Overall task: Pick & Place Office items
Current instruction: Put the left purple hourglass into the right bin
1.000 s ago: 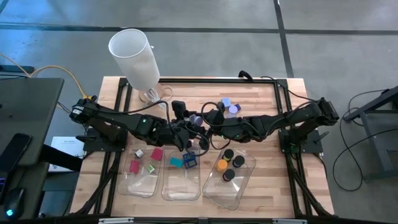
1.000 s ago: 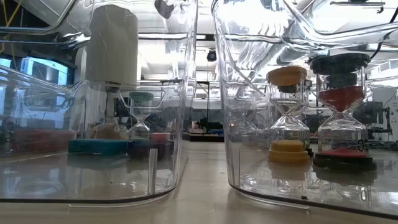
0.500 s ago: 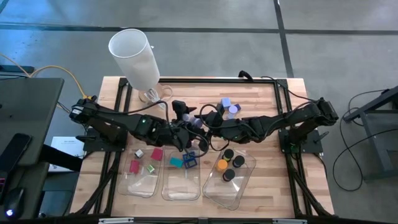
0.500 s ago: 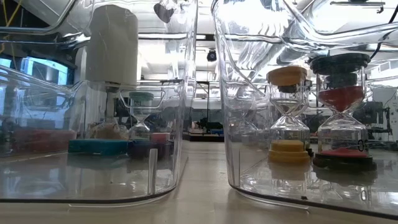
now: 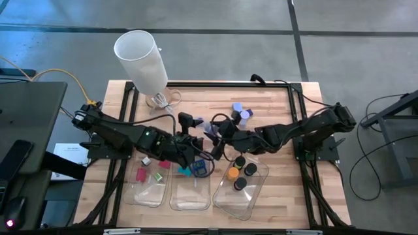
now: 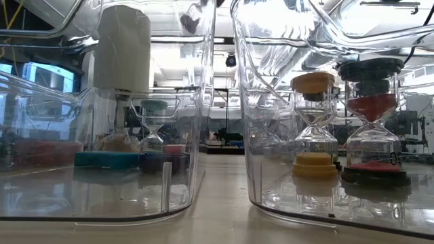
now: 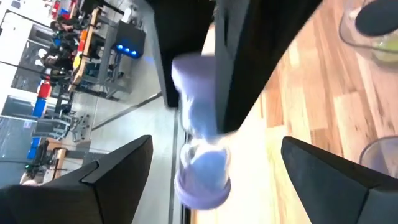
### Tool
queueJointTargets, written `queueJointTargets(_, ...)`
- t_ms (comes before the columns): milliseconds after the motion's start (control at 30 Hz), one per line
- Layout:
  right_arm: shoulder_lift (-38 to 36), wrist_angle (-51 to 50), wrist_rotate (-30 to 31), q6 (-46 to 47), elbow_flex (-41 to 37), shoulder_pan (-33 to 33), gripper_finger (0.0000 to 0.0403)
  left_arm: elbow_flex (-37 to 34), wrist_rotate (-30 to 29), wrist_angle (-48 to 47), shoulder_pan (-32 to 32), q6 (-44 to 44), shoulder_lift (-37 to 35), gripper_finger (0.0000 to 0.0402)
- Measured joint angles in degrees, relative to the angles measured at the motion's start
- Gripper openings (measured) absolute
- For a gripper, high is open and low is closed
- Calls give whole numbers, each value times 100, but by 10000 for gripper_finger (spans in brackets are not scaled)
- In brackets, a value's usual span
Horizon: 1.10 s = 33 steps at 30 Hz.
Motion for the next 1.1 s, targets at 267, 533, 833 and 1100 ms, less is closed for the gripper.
queueJointTargets(267, -162, -1146, 51, 1022, 18, 539, 184, 0, -924, -633, -168, -301, 0, 348)
queueJointTargets(533, -391, -2567, 2, 2934, 6, 1482, 184, -2, -1063, -1285, -215, -1012, -158, 348)
queueJointTargets(833, -451, -2695, -281, 4090, 12, 2561, 184, -2, -998, -1386, -213, -1432, -427, 348)
queueJointTargets(1100, -264, -2701, -1166, 4905, 10, 2814, 184, -7, -972, -1383, -179, -1698, -492, 348)
